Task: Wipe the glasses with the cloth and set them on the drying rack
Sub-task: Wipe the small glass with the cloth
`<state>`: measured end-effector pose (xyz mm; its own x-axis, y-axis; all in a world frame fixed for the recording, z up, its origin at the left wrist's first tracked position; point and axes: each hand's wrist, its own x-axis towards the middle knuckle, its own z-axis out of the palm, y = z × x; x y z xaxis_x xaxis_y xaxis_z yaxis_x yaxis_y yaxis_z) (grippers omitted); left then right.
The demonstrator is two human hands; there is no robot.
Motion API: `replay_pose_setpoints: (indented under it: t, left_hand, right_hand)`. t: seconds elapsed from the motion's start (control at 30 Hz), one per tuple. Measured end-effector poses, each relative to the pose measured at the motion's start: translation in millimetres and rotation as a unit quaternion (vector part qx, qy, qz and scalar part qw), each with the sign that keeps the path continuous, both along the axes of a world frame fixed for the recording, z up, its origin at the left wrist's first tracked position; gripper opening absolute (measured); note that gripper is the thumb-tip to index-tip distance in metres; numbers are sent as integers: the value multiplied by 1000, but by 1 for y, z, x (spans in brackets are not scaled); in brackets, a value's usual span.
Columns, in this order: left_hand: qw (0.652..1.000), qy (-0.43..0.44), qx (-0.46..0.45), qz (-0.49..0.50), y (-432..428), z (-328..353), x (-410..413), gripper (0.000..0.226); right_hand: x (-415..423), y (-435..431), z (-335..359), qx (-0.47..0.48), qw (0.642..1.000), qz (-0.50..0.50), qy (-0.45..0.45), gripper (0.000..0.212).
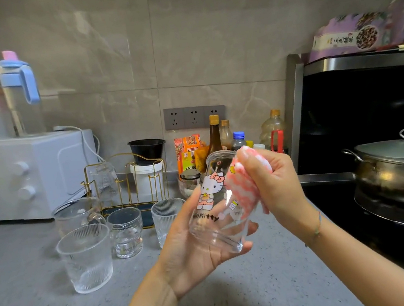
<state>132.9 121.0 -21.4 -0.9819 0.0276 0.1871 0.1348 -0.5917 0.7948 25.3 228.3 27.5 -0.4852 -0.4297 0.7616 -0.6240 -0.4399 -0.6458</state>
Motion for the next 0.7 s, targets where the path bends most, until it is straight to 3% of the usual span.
replay_pose_setpoints:
  t: [0.13,0.27,0.4,0.47,0.5,0.6,0.7]
  left_hand:
    - [982,-27,-149,111,-5,7,-4,96]
    - [909,-1,-354,219,0,12,-5,109]
    - [854,49,-425,297,9,3,-16,110]
    - [864,57,-399,303,10,-2,-17,104]
    - [886,48,-366,281,10,-3,-15,98]
    - [976,17,-166,143,17,0,-10,81]
    - [1000,6,18,14,20,-1,-10,67]
  right_hand:
    - [-4,1,5,21,999,-30,17,44]
    - [-5,3,11,69,993,-79,57,37]
    - [-1,2,12,104,987,-102,72,31]
    - [-2,2,10,103,988,-94,60,35]
    - [-2,2,10,100,990,-85,53,38]
    - [-4,5,9,67,997,-29,-18,40]
    - [-4,9,5,53,997,-3,-62,36]
